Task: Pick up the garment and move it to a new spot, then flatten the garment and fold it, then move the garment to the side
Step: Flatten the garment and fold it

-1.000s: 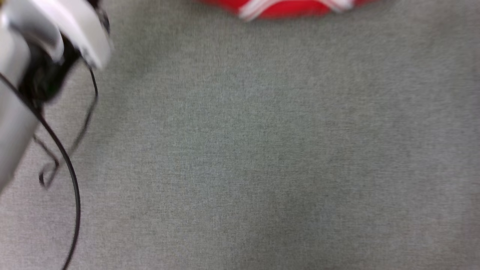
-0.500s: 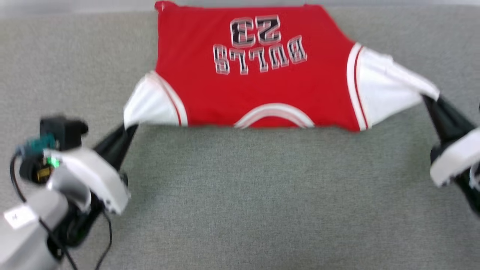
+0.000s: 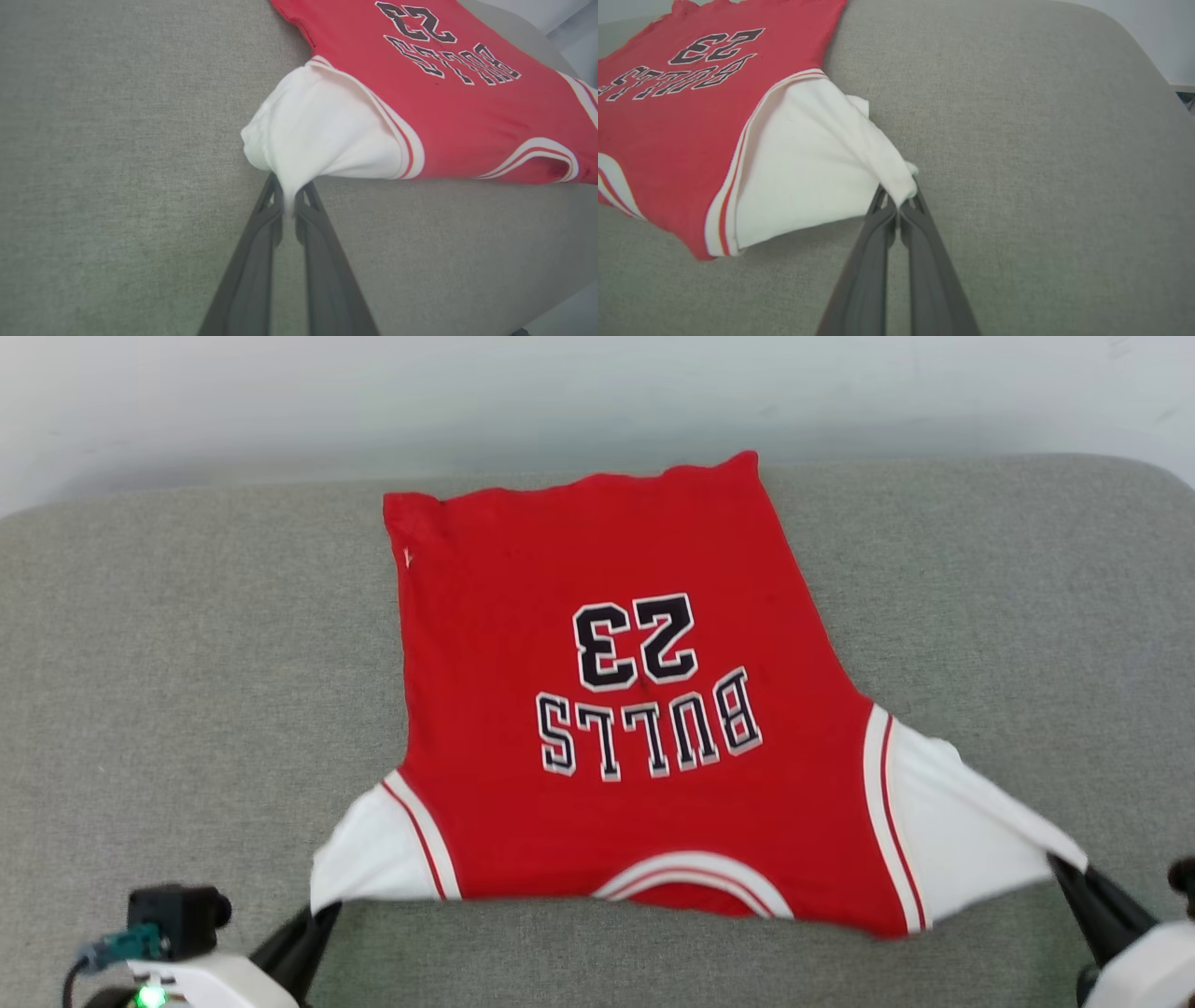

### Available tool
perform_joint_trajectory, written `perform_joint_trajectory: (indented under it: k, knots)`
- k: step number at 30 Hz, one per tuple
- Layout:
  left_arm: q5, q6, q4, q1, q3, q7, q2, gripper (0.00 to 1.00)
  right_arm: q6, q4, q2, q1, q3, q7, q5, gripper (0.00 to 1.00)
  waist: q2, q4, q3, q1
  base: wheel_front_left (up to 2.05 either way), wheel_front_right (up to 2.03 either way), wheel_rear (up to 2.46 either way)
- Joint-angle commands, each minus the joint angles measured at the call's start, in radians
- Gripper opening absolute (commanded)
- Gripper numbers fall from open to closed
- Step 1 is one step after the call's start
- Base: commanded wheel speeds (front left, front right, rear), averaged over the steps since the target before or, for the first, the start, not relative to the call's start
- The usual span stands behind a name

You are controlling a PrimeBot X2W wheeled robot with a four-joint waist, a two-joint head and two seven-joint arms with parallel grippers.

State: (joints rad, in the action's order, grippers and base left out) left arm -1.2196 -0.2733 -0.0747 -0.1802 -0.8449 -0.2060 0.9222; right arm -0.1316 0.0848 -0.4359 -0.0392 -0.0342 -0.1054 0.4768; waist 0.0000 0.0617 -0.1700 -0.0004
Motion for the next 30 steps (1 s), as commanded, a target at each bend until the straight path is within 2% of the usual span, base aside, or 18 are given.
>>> perform_joint_trajectory:
  k: [1, 6, 13, 22, 23, 24, 30]
  knots:
    - [-0.005, -0.006, 0.003, 0.029, -0.010, -0.008, -0.007, 0.00, 0.002, -0.010, 0.008, -0.053, 0.019, -0.007, -0.013, 0.00, 0.0000, -0.002, 0.011, 0.0004, 0.00, 0.00, 0.00]
    - [-0.034, -0.008, 0.032, 0.105, -0.013, -0.029, -0.034, 0.00, 0.002, -0.015, 0.040, -0.179, 0.056, -0.039, -0.022, 0.00, 0.0000, -0.002, 0.027, 0.0004, 0.00, 0.00, 0.00]
    - [-0.052, 0.006, 0.073, 0.178, 0.003, -0.049, -0.057, 0.00, 0.002, 0.083, 0.025, -0.289, 0.072, -0.063, -0.012, 0.00, 0.0000, -0.013, 0.050, 0.0004, 0.00, 0.00, 0.00]
    - [-0.040, 0.024, 0.102, 0.199, 0.011, -0.054, -0.088, 0.00, 0.002, 0.148, 0.028, -0.273, 0.020, -0.055, 0.027, 0.00, 0.0000, -0.023, 0.061, 0.0004, 0.00, 0.00, 0.00]
    - [-0.036, 0.025, 0.104, 0.195, 0.010, -0.054, -0.094, 0.00, 0.002, 0.142, 0.033, -0.256, 0.023, -0.045, 0.032, 0.36, 0.0000, -0.024, 0.061, 0.0004, 0.00, 0.00, 0.00]
    - [-0.032, 0.028, 0.104, 0.191, 0.008, -0.054, -0.098, 0.00, 0.002, 0.134, 0.035, -0.240, 0.030, -0.034, 0.030, 1.00, 0.0000, -0.025, 0.062, 0.0004, 0.00, 0.00, 0.00]
    - [-0.001, 0.026, 0.093, 0.171, 0.019, -0.057, -0.123, 0.00, 0.002, 0.021, 0.024, -0.152, 0.057, 0.002, 0.012, 1.00, 0.0000, -0.034, 0.064, 0.0004, 0.00, 0.00, 0.00]
